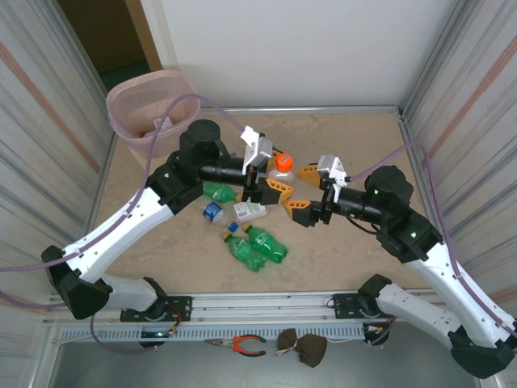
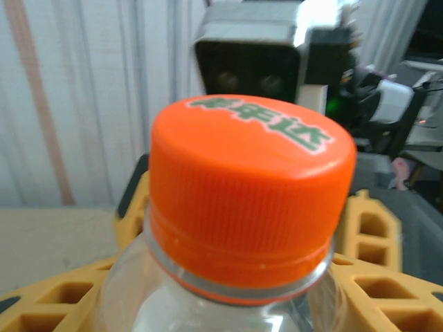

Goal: Put the plastic bottles in the bin

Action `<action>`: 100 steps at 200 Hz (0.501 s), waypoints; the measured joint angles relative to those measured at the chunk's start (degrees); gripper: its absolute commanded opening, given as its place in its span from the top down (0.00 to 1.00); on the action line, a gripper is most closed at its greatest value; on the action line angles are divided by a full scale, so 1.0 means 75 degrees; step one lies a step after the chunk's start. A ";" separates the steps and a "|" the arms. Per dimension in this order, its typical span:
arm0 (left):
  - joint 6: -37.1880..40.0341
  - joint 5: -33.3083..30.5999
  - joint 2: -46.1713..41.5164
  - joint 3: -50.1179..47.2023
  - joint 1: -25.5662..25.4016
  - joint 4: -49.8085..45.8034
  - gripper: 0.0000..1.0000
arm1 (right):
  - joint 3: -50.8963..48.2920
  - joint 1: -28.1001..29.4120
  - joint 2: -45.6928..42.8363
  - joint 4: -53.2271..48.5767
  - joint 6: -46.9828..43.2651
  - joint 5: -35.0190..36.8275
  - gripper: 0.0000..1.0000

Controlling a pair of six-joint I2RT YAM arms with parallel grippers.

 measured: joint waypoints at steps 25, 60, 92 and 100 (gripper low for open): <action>0.0256 -0.0740 -0.0023 0.0175 0.0061 -0.0554 0.52 | 0.0000 0.0000 -0.0157 -0.0119 -0.0003 0.0154 0.21; 0.0370 -0.1513 -0.0090 0.0527 0.0656 -0.1317 0.52 | 0.0000 0.0000 -0.0256 -0.0184 -0.0003 0.0286 0.21; 0.0411 -0.2011 -0.0105 0.1093 0.1591 -0.2046 0.52 | 0.0000 0.0000 -0.0251 -0.0210 -0.0003 0.0294 0.21; 0.0431 -0.2098 -0.0105 0.1256 0.1856 -0.2232 0.52 | 0.0000 0.0000 -0.0248 -0.0227 -0.0006 0.0297 0.21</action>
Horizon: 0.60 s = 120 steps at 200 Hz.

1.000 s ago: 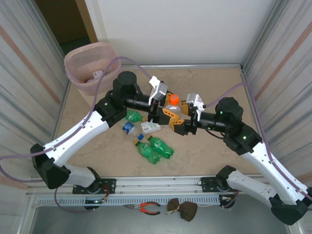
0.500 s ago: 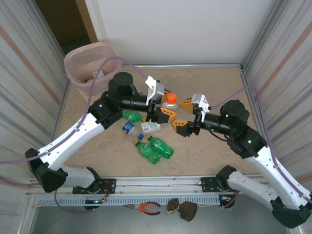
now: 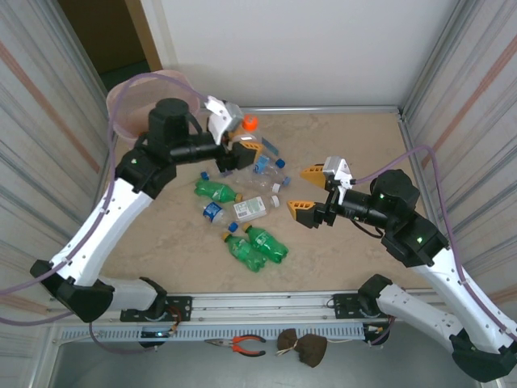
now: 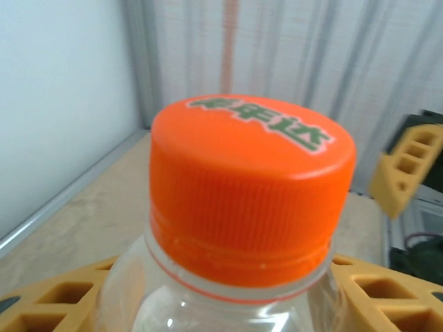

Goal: Put the plastic bottles in the bin

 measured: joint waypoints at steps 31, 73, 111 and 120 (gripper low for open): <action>0.0108 -0.0347 0.0085 0.0673 0.1064 -0.0685 0.50 | 0.0000 0.0000 0.0012 -0.0041 0.0000 0.0000 0.21; 0.0210 -0.0603 0.0615 0.1545 0.2582 -0.1262 0.53 | 0.0000 0.0000 0.0012 -0.0070 0.0000 0.0000 0.21; -0.0204 -0.0574 0.1177 0.1868 0.3920 -0.1300 0.56 | 0.0000 0.0015 0.0012 -0.0073 0.0000 0.0020 0.21; -0.0370 -0.0580 0.1297 0.1868 0.4182 -0.1265 0.57 | 0.0000 0.0015 0.0012 -0.0090 0.0000 0.0026 0.21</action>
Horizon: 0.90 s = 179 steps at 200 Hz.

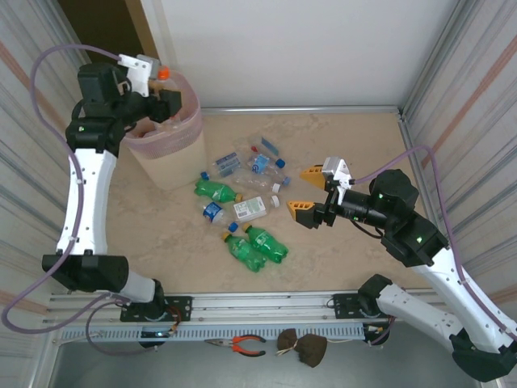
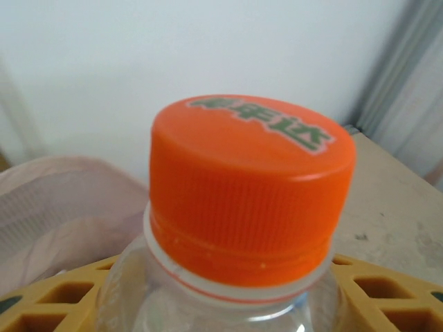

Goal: Put the plastic bottles in the bin

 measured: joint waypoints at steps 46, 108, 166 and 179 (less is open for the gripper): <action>-0.1075 -0.0157 0.0831 0.0251 0.1046 0.0082 0.66 | 0.0000 0.0000 -0.0009 -0.0023 0.0003 0.0017 0.22; -0.2378 -0.1478 0.1953 0.0676 0.1364 -0.0597 0.70 | -0.0003 0.0000 -0.0297 -0.0087 0.0003 0.0210 0.22; -0.2637 -0.2087 0.2888 0.1195 0.1064 -0.1664 0.66 | -0.0061 0.0029 -0.0335 -0.0090 0.0003 0.0341 0.22; -0.2489 -0.2078 0.3101 0.1358 0.0877 -0.1900 0.65 | -0.0102 0.0029 -0.0335 -0.0099 0.0000 0.0344 0.22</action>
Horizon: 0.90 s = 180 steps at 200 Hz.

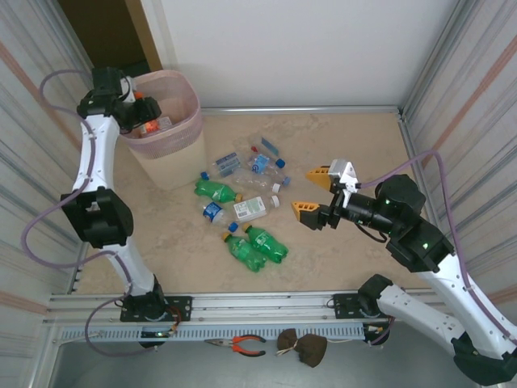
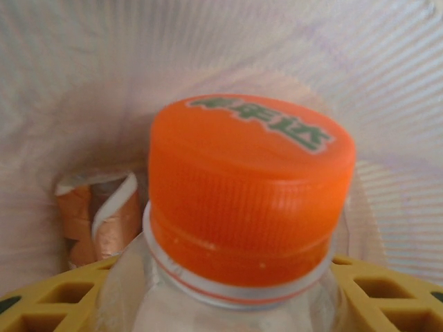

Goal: Put the plastic bottles in the bin

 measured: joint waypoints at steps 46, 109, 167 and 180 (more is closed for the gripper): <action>0.0621 0.0268 0.0737 0.0487 -0.0417 -0.0828 0.62 | -0.0119 0.0000 -0.0023 -0.0079 0.0000 0.0032 0.21; 0.0930 0.0420 0.1821 0.0790 -0.0361 -0.1381 0.50 | -0.0216 0.0000 -0.0096 -0.0122 0.0000 0.0114 0.21; 0.0921 0.0393 0.1920 0.1029 -0.0353 -0.1553 0.30 | -0.0224 0.0000 -0.0117 -0.0256 -0.0012 0.0289 0.21; 0.0906 0.0370 0.1923 0.1029 -0.0353 -0.1609 0.25 | -0.0224 0.0000 -0.0117 -0.0306 -0.0020 0.0344 0.20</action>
